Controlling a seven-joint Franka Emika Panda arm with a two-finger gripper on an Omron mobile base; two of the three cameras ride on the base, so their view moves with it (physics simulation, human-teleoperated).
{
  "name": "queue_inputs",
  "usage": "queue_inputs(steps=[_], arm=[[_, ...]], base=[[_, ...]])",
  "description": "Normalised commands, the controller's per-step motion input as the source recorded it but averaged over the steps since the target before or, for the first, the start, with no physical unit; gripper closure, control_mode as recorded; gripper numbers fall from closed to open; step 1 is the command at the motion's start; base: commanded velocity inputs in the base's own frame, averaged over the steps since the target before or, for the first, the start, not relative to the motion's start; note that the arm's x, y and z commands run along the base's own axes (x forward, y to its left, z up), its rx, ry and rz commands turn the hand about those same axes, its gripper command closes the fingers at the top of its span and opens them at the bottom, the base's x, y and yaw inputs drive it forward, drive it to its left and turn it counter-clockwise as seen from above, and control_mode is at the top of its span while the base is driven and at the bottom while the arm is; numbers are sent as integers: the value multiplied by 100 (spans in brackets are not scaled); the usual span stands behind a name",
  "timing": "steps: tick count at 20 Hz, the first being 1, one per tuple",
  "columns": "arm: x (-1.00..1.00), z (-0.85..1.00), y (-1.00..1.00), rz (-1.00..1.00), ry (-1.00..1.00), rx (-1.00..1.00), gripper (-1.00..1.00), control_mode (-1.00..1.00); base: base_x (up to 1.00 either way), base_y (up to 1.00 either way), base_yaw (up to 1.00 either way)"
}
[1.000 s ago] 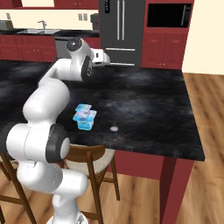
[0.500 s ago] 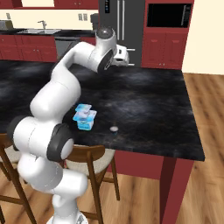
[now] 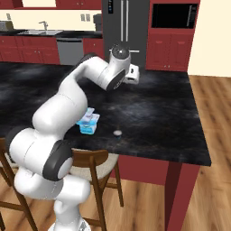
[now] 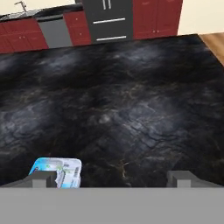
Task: Stack the yogurt containers by placing the smaller containers on top of the larger containers.
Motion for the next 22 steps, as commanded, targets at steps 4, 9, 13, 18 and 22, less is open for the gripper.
queue_inputs(steps=[4,9,13,18,22], arm=[[-3,-37,0,-3,27,0,-100,-100],[-2,-48,-9,-1,35,0,-100,-100],[-26,-40,-19,0,19,9,-100,-100],[-40,-20,-1,0,4,6,-100,-100],[-34,-51,0,0,5,0,-100,-100]], base=[[0,0,0],[0,0,0],[0,0,0],[0,0,0],[0,0,0]])
